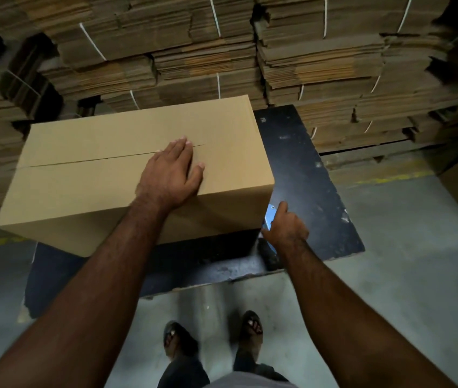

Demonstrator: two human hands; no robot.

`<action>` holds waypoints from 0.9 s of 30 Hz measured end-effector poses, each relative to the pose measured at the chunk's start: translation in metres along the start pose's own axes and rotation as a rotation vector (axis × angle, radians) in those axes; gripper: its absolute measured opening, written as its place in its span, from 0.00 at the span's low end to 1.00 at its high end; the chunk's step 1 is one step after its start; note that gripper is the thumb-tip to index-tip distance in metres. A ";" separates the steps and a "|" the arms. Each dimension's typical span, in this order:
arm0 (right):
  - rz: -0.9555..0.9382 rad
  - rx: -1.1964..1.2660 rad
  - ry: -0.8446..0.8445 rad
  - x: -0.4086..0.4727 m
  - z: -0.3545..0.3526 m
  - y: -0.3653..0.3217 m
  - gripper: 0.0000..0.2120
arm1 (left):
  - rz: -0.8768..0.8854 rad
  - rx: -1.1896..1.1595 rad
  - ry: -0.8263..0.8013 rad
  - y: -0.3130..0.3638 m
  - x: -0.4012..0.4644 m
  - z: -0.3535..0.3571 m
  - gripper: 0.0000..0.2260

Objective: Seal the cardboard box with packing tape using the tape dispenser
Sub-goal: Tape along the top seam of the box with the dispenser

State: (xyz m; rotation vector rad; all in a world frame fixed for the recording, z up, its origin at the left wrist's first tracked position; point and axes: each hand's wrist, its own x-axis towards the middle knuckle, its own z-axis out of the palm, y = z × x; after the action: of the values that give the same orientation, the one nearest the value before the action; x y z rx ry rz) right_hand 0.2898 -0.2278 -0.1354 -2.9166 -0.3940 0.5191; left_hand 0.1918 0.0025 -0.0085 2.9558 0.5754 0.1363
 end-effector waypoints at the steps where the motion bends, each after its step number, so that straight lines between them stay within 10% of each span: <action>1: 0.001 0.012 -0.017 0.001 0.003 0.001 0.32 | 0.002 0.002 0.000 0.000 0.000 0.000 0.31; 7: 0.033 0.234 -0.063 0.016 -0.010 0.013 0.26 | 0.006 0.004 0.026 -0.003 0.002 0.003 0.30; 21: -0.101 1.580 0.142 0.005 -0.208 -0.038 0.18 | 0.008 -0.040 0.050 -0.005 -0.001 0.000 0.33; 27: -0.327 1.557 -0.128 -0.031 -0.238 -0.094 0.24 | -0.139 -0.750 0.173 -0.018 -0.008 -0.038 0.24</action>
State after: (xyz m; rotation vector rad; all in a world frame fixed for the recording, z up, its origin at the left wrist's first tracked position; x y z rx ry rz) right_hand 0.3251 -0.1720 0.1137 -1.3041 -0.2575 0.5620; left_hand 0.1735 0.0200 0.0255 2.1843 0.5836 0.4785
